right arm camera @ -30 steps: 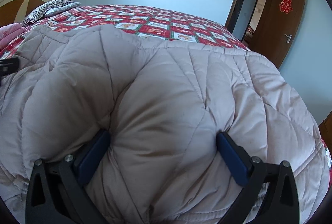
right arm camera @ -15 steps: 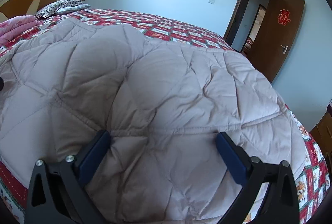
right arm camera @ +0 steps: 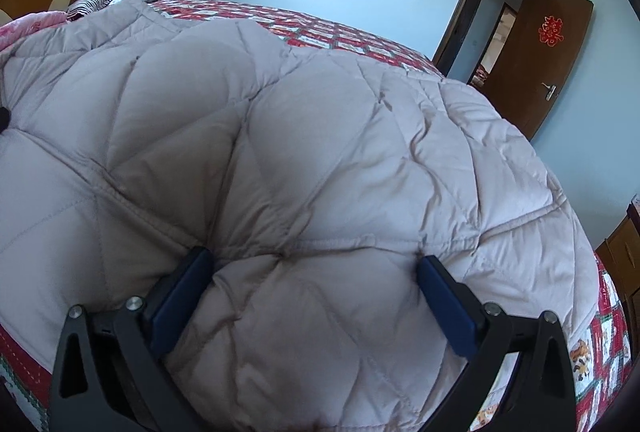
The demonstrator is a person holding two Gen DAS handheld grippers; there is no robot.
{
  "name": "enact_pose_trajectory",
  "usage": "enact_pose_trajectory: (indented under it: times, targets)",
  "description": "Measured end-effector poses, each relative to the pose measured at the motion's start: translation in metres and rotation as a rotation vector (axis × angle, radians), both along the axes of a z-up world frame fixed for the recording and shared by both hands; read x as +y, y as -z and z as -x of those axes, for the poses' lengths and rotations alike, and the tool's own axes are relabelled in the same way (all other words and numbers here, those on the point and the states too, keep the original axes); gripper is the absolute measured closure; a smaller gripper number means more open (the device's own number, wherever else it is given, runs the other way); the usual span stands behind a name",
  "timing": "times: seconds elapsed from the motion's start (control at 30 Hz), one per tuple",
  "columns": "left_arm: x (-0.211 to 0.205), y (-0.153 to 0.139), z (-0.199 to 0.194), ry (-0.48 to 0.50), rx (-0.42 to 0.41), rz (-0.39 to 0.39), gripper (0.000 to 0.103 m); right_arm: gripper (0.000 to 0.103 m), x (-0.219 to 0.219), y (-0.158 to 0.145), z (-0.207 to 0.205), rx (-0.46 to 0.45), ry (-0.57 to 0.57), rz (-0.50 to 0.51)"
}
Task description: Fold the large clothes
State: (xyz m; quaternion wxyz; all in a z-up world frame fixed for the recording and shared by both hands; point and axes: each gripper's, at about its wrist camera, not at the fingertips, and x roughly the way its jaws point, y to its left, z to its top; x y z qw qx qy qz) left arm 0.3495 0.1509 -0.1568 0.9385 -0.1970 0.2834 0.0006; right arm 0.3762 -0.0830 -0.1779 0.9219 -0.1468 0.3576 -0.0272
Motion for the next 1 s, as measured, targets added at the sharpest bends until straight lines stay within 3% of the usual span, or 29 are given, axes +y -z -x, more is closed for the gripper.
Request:
enact_pose_trajectory:
  times: [0.17,0.33,0.53,0.8,0.9,1.0]
  targets:
    - [-0.013,-0.055,0.047,0.029,-0.146,-0.123,0.088,0.005,0.028,0.0,0.02,-0.015,-0.05,0.042]
    - [-0.023,-0.103,0.075,0.058,-0.245,-0.276,0.089,0.008,0.041,-0.022,0.039,0.019,-0.193,-0.022]
    - [-0.077,-0.138,0.066,0.197,-0.316,-0.408,0.089,0.002,-0.015,-0.056,0.044,-0.099,-0.08,-0.074]
    - [-0.187,-0.138,0.036,0.5,-0.363,-0.44,0.089,0.002,-0.1,-0.05,0.023,-0.078,0.174,-0.119]
    - [-0.226,-0.124,0.023,0.621,-0.34,-0.44,0.089,0.002,-0.119,-0.047,0.025,-0.074,0.218,-0.141]
    - [-0.262,-0.102,0.014,0.712,-0.311,-0.5,0.089,0.0,-0.13,-0.043,0.037,-0.073,0.226,-0.149]
